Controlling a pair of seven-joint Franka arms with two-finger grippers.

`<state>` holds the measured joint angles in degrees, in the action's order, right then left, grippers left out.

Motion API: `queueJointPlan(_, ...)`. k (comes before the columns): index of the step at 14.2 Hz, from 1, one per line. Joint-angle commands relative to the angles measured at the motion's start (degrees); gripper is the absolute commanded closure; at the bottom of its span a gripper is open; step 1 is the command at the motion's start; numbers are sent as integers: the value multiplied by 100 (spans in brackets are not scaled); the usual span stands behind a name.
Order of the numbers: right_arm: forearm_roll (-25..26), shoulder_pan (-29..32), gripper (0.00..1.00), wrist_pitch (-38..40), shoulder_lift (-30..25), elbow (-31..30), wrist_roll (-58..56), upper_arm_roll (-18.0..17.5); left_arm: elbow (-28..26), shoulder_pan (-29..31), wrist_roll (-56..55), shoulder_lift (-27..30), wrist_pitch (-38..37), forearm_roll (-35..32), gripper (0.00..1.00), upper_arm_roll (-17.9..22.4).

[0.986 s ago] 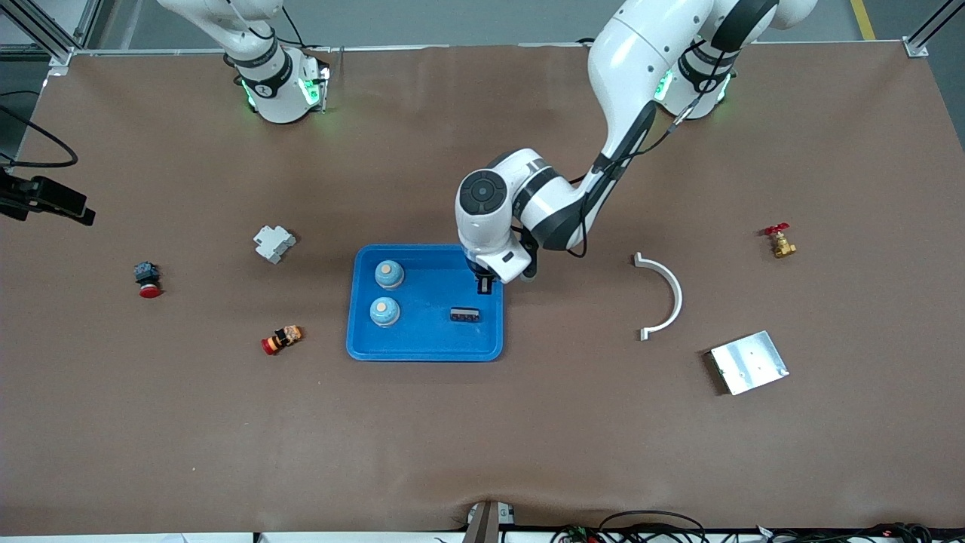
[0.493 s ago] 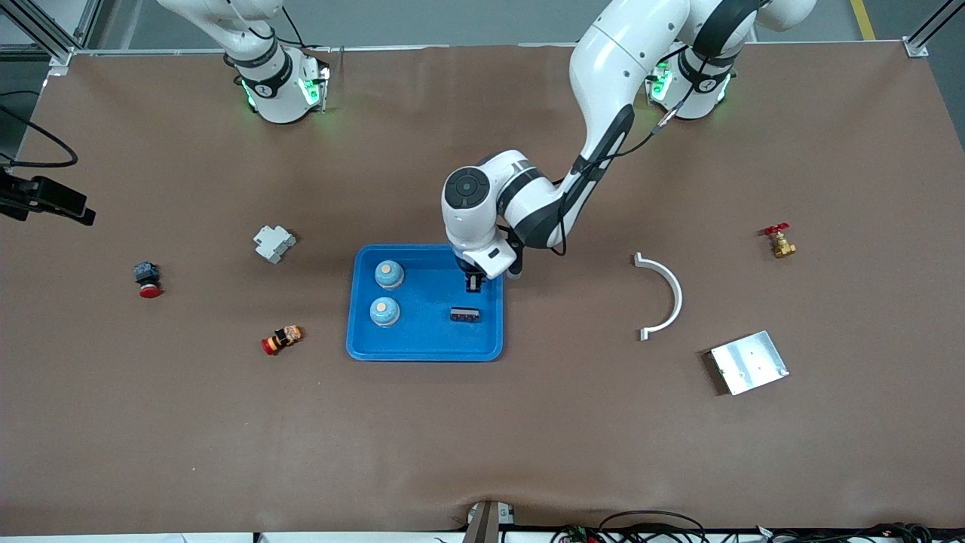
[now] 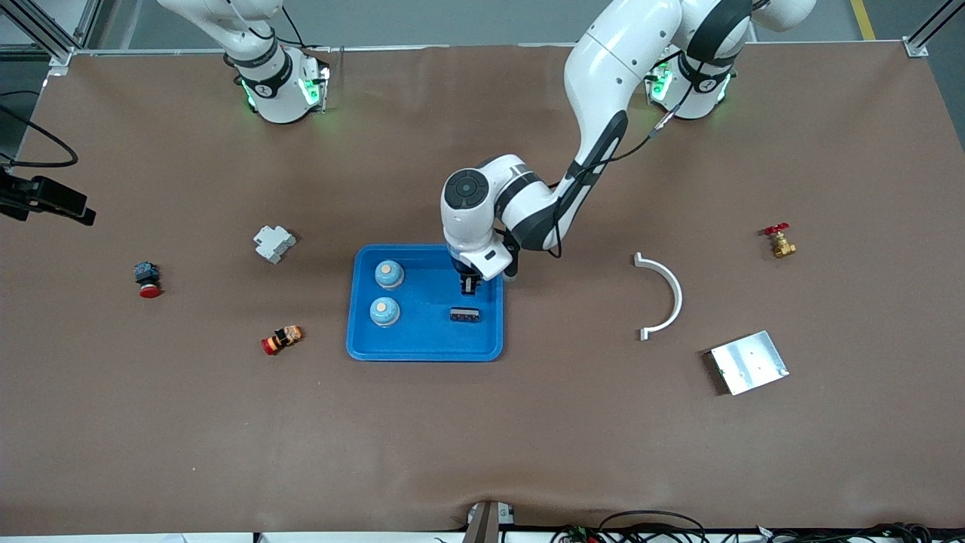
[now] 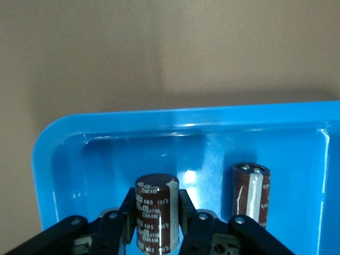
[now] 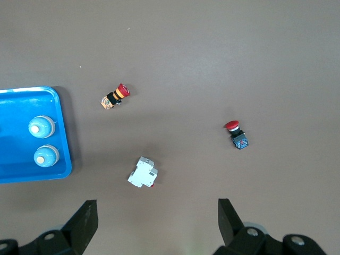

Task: Place electrolytic capacitor and blue bell in tray
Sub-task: 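Open the left gripper to release the capacitor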

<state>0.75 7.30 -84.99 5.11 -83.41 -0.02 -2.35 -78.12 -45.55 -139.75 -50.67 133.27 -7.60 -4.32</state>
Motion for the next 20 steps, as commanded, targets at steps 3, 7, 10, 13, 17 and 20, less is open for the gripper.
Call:
queueJointPlan(3, -110, 79, 0, 27, 16, 44, 63, -46, 113, -174, -237, -119, 77, -189, 100, 133)
queueJointPlan(7, -110, 79, 0, 35, 16, 44, 63, -46, 96, -183, -246, -145, 85, -189, 100, 133)
queueJointPlan(10, -110, 79, 0, 27, 16, 44, 63, -46, 87, -191, -237, -162, 85, -198, 100, 133)
queueJointPlan(13, -110, 79, 0, 36, 16, 44, 63, -46, 87, -191, -202, -162, 85, -198, 100, 133)
queueJointPlan(17, -110, 79, 0, 36, 16, 44, 63, -46, 78, -183, -79, -154, 85, -242, 1, 125)
queueJointPlan(20, -110, 79, 0, 36, 16, 44, 63, -46, 87, -174, -78, -101, 77, -251, 0, 133)
